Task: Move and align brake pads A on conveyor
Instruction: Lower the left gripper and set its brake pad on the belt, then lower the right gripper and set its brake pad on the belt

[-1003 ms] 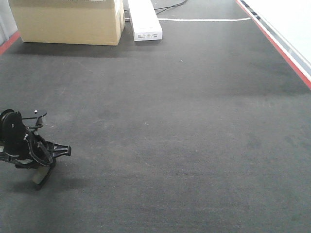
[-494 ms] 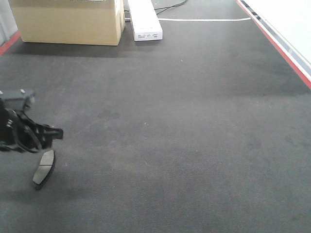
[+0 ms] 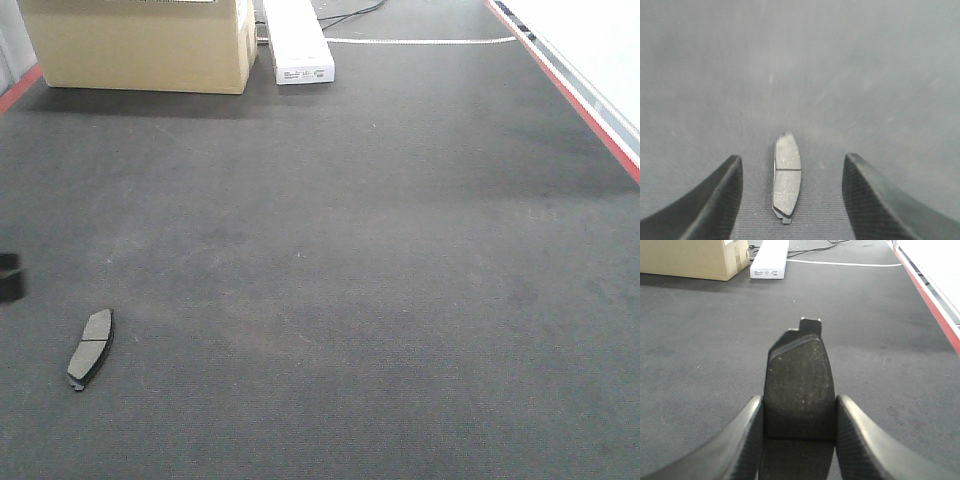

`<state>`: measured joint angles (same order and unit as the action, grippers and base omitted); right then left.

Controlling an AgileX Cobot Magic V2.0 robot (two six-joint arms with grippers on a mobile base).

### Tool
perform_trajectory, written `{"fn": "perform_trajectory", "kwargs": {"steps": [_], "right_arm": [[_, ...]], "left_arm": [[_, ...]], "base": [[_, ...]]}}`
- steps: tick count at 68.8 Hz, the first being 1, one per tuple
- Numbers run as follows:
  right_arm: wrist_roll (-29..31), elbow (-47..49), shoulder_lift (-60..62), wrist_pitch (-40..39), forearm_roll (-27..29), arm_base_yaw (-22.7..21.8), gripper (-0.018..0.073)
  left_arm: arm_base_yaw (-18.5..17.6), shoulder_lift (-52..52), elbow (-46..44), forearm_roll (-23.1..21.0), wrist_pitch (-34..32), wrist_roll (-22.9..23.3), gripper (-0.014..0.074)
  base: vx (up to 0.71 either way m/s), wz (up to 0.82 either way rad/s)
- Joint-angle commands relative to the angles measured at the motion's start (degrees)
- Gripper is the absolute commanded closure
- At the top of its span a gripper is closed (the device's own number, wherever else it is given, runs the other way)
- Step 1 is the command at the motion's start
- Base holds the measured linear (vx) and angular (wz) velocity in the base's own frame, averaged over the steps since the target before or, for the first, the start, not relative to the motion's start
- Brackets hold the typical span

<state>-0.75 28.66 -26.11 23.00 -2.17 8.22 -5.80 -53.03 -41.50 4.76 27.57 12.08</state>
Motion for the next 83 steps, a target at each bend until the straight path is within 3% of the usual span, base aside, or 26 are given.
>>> {"fn": "perform_trajectory", "kwargs": {"steps": [1,22,37,83], "right_arm": [[0.2,1.7,-0.1,-5.5,-0.4,-0.1,0.0566],[0.2,1.7,-0.1,-5.5,-0.4,-0.1,0.0566],[0.2,1.7,-0.1,-5.5,-0.4,-0.1,0.0566],[0.2,1.7,-0.1,-5.6,-0.4,-0.1,0.0566]], "left_arm": [[0.0,8.3,2.6,0.3,-5.2,-1.2,0.0167],[0.0,30.5,14.6,0.2,-4.7,-6.7,0.0167],[0.0,41.8,20.2,0.1,-5.2,-6.7,0.0167],[0.0,44.6,20.3,-0.4,-3.8,-6.7,0.0167]], "base": [[0.0,0.0],[0.0,0.0],[0.0,0.0],[0.0,0.0]]}}
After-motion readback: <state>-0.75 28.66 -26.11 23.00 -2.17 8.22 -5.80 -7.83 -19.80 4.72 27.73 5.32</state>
